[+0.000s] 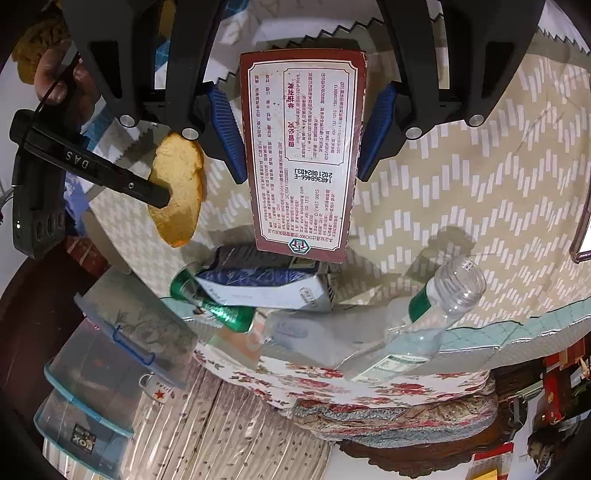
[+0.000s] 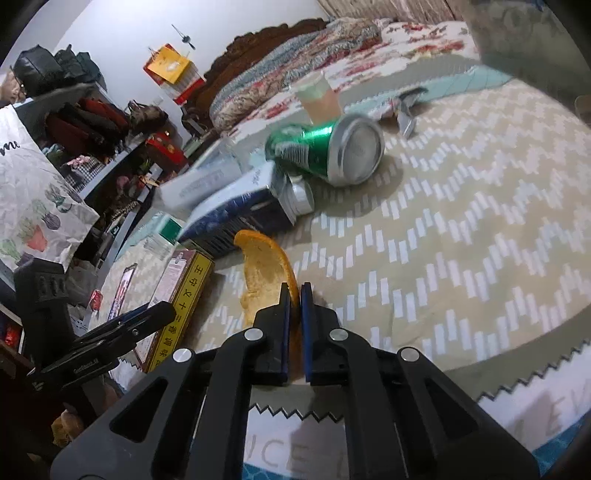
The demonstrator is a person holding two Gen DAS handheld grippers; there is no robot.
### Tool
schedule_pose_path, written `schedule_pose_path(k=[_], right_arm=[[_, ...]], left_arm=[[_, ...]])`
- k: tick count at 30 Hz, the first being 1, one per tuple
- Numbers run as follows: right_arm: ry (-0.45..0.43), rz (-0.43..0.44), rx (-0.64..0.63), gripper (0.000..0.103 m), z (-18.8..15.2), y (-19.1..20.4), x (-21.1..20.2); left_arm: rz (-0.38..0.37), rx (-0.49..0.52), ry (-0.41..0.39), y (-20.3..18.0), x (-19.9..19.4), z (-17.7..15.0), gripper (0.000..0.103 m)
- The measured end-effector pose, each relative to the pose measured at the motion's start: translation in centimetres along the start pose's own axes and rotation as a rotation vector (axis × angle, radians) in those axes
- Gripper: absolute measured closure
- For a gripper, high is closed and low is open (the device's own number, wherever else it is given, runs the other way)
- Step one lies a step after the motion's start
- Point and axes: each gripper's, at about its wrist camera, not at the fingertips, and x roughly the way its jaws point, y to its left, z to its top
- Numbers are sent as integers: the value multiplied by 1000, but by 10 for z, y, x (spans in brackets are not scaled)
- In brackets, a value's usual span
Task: Collect trash
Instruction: 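Grasp the bread crust with the right tool while the left grasps the red-white box, then carry both items to the beige wastebasket and open both tools to drop them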
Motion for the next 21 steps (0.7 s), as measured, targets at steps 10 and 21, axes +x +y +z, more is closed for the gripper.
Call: schedule_pose_path(k=[10,21], right_arm=[[-102,-20,45,95,6,-21,-40],[-179,-50,120,95,7,-64,-70]], left_arm=[[-72,30,-41,-16,-14,5,46],[-164,152,8,-80,14,40,46]])
